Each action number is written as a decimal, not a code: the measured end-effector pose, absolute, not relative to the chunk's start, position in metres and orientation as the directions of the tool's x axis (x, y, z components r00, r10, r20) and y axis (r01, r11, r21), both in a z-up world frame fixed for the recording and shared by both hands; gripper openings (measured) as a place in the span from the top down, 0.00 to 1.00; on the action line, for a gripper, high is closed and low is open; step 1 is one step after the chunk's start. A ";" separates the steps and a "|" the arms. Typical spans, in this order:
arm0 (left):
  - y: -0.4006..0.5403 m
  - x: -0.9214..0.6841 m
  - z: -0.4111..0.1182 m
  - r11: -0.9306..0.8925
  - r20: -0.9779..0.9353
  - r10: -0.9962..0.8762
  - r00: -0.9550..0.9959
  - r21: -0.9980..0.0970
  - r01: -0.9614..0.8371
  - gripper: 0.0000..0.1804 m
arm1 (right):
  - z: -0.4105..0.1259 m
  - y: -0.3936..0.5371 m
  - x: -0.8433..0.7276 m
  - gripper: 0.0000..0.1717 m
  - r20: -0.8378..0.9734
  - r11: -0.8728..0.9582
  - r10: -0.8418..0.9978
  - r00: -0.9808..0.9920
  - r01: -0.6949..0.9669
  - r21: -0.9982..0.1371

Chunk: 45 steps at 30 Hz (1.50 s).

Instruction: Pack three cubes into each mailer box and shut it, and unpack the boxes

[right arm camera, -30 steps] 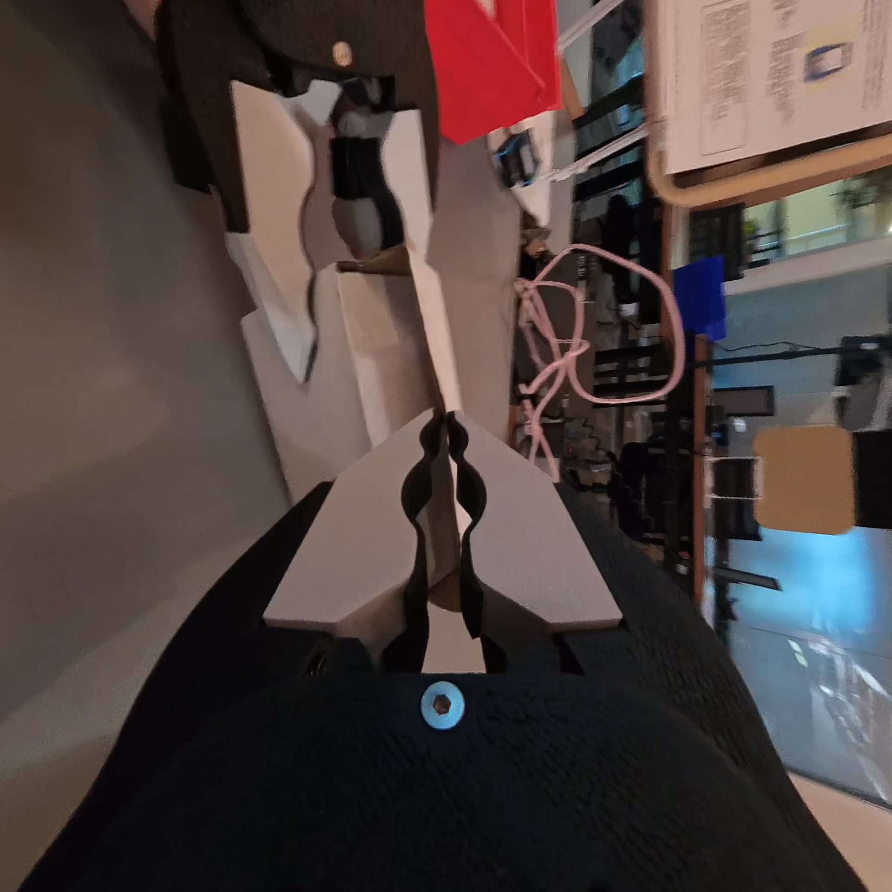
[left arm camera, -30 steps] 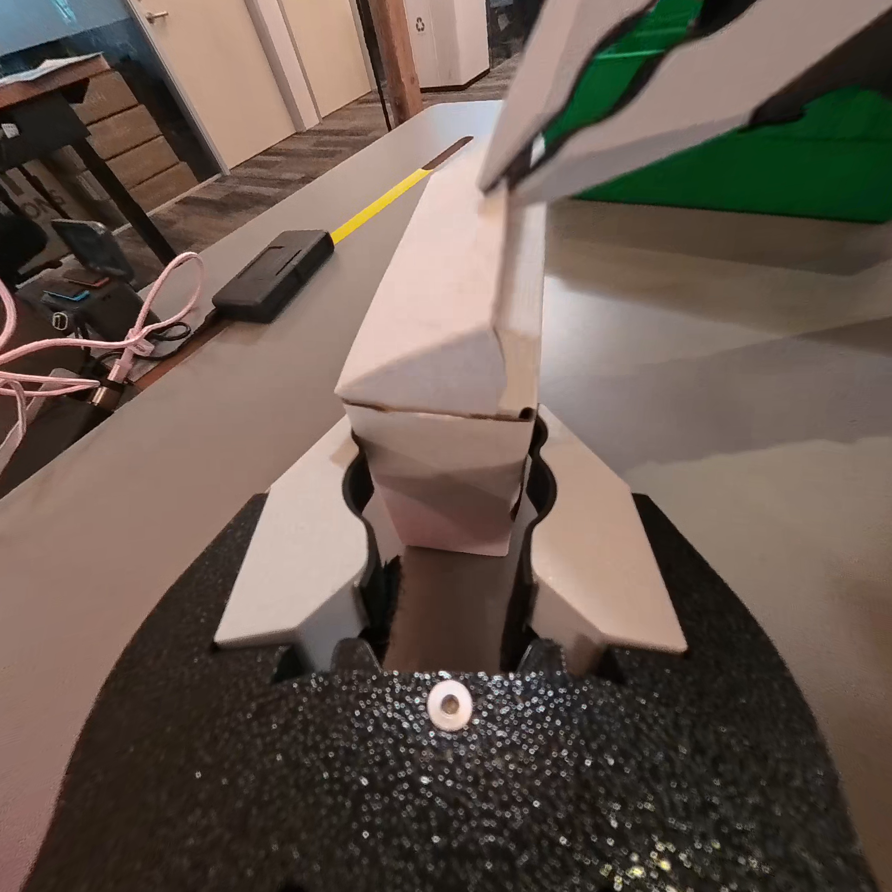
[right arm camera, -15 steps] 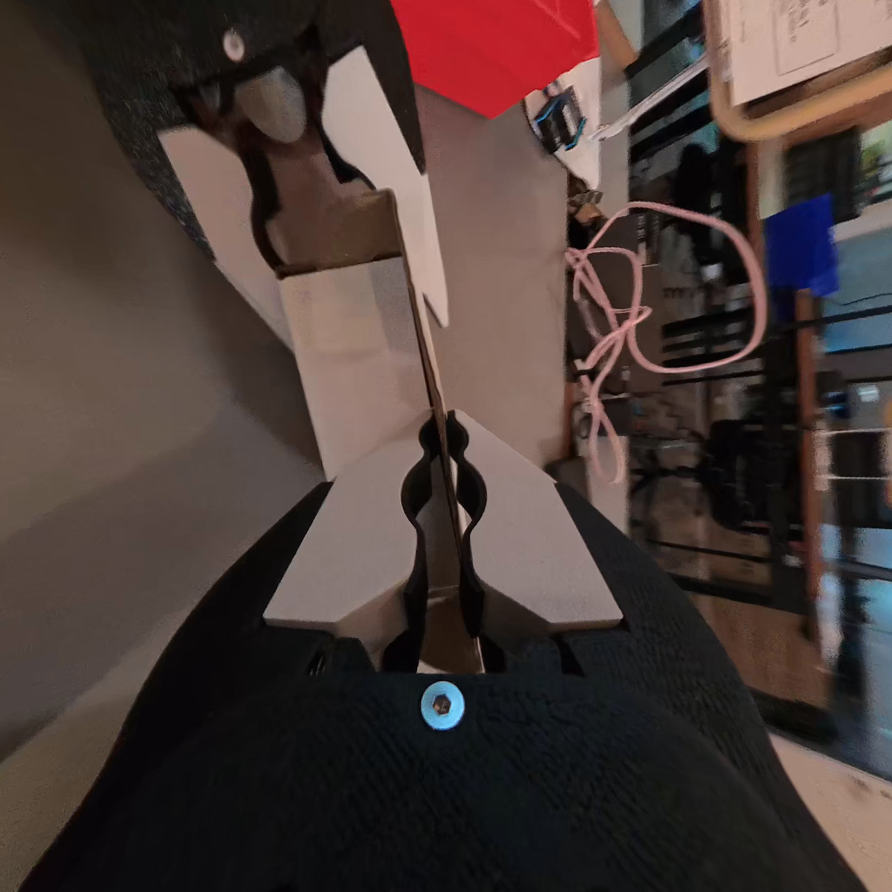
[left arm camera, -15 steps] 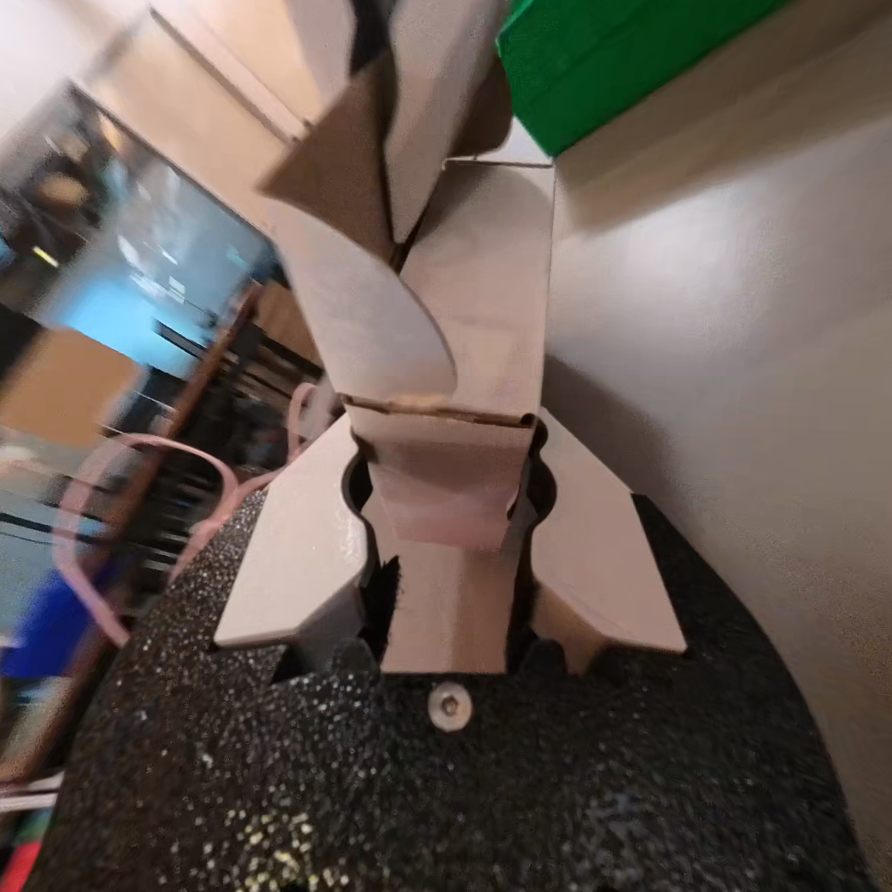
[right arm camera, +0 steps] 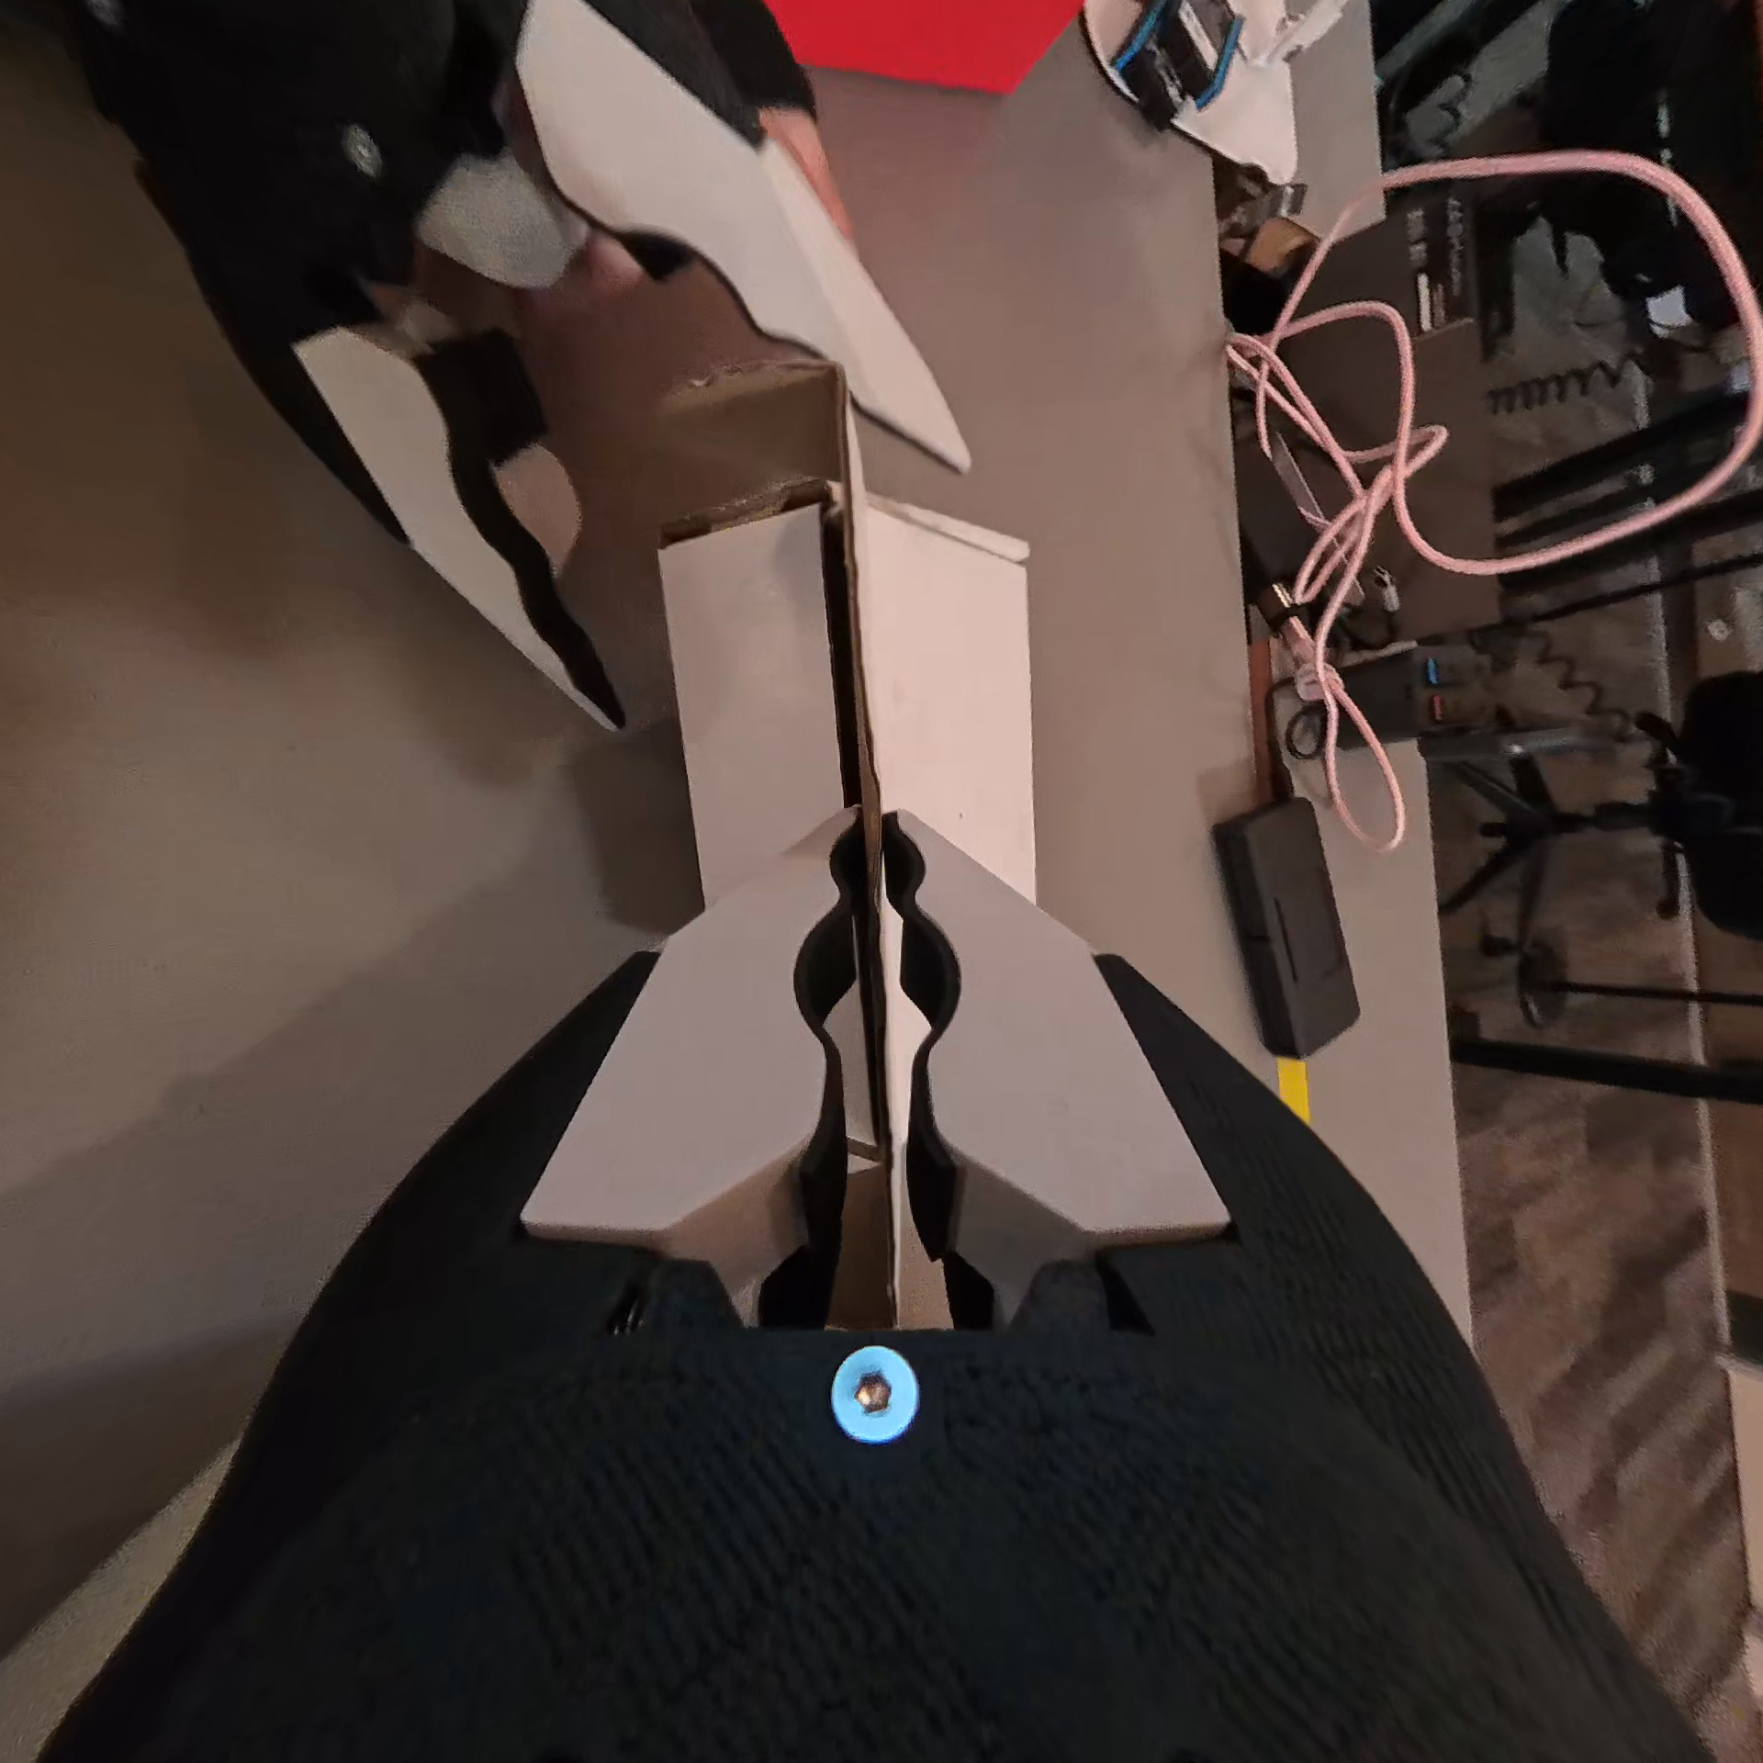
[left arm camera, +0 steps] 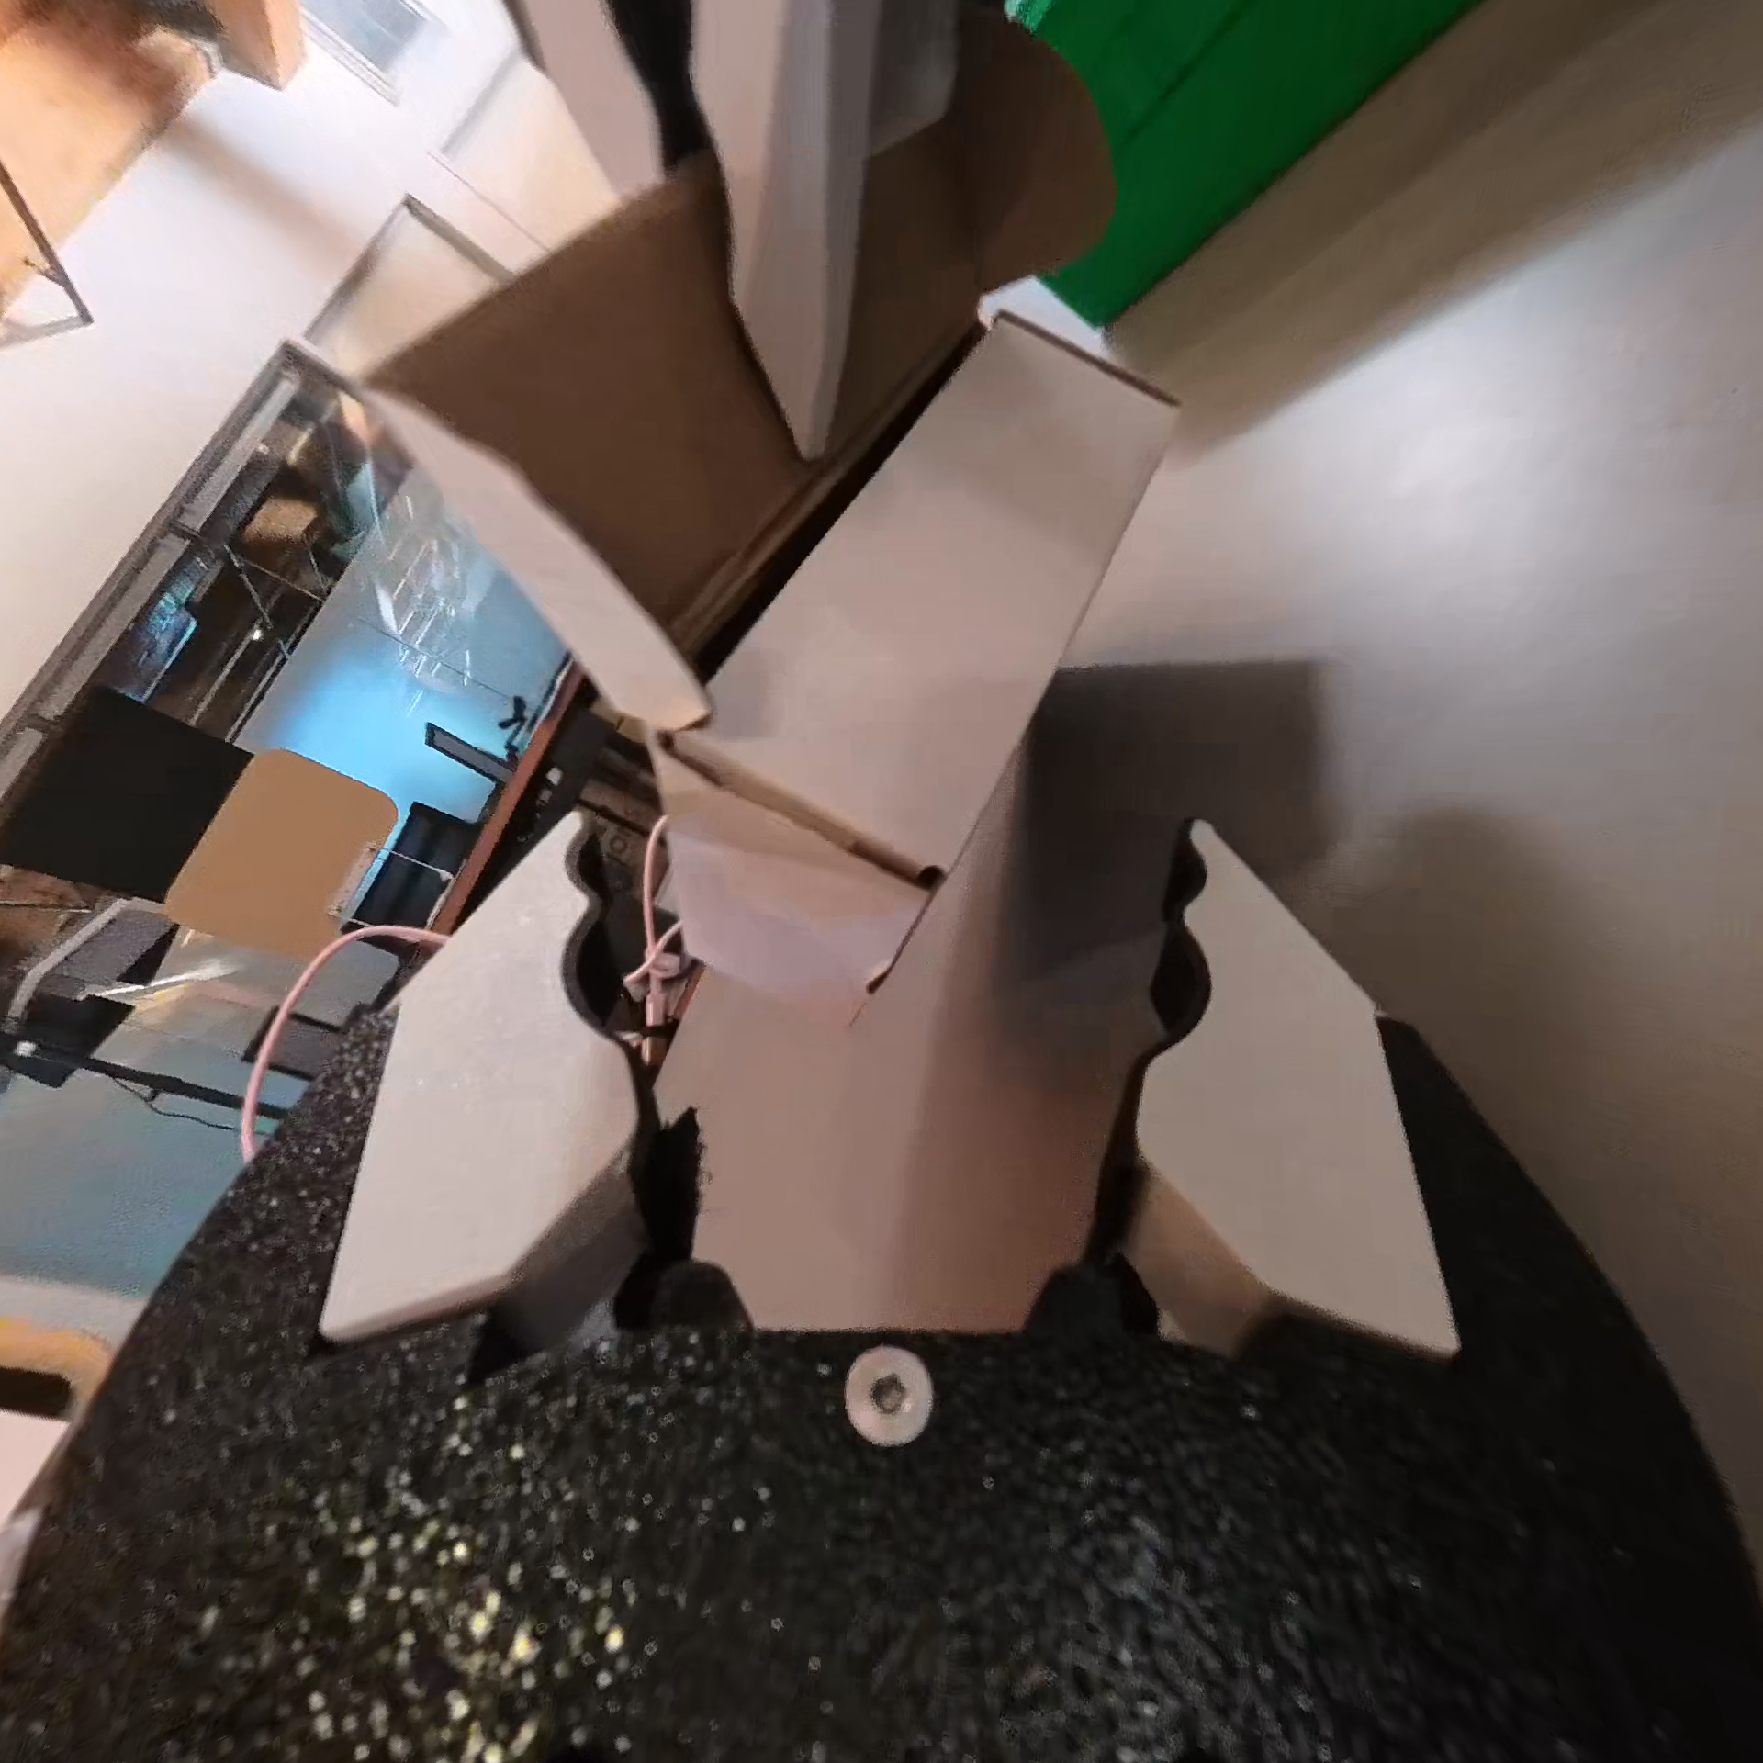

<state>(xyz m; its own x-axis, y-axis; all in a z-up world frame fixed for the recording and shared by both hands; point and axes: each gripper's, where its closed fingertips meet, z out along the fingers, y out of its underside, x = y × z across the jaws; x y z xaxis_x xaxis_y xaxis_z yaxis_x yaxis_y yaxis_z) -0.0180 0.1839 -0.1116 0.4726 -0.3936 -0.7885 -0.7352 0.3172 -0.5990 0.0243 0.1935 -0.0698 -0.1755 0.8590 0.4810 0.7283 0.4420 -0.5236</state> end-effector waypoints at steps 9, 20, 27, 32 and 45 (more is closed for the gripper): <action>0.133 0.026 -0.075 0.644 -0.955 -0.131 0.266 -0.286 -0.710 0.41 | -0.065 0.211 0.027 1.00 0.466 0.322 0.884 -0.038 0.772 -0.548; 0.176 0.005 -0.130 0.300 -0.933 -0.307 0.186 -0.280 -0.912 0.44 | -0.074 0.195 0.015 1.00 0.493 0.340 0.866 -0.086 0.824 -0.453; 0.177 0.005 -0.135 0.242 -0.893 -0.378 0.244 -0.349 -0.905 0.48 | -0.067 0.200 0.015 1.00 0.528 0.346 0.847 -0.064 0.820 -0.456; 0.176 0.004 -0.145 0.234 -0.883 -0.412 0.224 -0.340 -0.911 0.52 | -0.054 0.216 0.017 1.00 0.610 0.359 0.792 -0.007 0.814 -0.457; 0.155 0.013 -0.091 0.485 -0.853 -0.335 0.400 -0.520 -0.703 0.64 | -0.018 0.226 0.024 1.00 0.711 0.429 0.699 0.073 0.753 -0.499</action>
